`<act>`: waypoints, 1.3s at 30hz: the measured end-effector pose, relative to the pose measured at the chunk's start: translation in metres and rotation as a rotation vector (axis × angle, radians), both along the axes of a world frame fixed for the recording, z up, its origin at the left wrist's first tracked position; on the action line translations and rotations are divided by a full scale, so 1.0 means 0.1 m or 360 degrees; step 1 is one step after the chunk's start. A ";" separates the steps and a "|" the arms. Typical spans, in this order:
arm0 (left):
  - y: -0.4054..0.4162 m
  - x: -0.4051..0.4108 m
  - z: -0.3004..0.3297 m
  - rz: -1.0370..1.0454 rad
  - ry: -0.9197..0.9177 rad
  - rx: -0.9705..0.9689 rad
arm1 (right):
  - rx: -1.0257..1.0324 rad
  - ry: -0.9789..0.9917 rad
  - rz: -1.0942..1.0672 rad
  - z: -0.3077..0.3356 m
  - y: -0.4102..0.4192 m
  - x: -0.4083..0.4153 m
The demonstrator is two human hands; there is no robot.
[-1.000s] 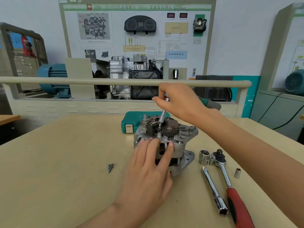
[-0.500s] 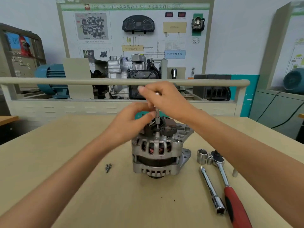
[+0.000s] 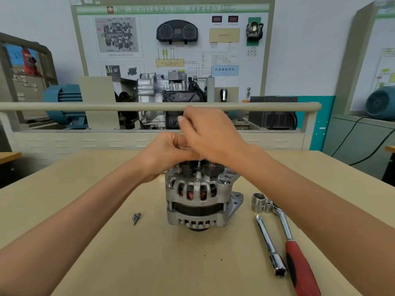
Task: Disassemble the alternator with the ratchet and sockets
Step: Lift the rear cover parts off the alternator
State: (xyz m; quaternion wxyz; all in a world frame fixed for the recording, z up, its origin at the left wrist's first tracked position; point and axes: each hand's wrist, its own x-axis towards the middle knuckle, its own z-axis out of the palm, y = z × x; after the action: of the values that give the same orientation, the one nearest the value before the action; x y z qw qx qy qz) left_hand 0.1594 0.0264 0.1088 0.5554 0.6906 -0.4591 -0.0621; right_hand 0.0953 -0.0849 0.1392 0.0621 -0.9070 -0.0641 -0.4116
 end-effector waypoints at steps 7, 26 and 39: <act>-0.09 -0.10 -0.04 0.0306 -0.0197 -0.0042 | -0.0209 -0.0220 -0.0398 -0.04 0.09 -0.01; 0.08 -0.05 0.07 -0.0008 -0.0179 0.0212 | 0.0083 0.0154 0.0172 0.10 0.03 -0.02; 0.05 -0.13 0.03 0.0137 -0.0190 0.0046 | -0.0354 -0.0292 -0.0447 0.00 0.21 0.03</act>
State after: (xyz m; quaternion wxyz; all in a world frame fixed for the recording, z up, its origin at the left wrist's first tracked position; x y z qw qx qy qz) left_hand 0.1465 0.0316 0.1113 0.5192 0.7201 -0.4602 -0.0036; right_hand 0.0983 -0.0637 0.1392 -0.1025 -0.8669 0.0126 -0.4877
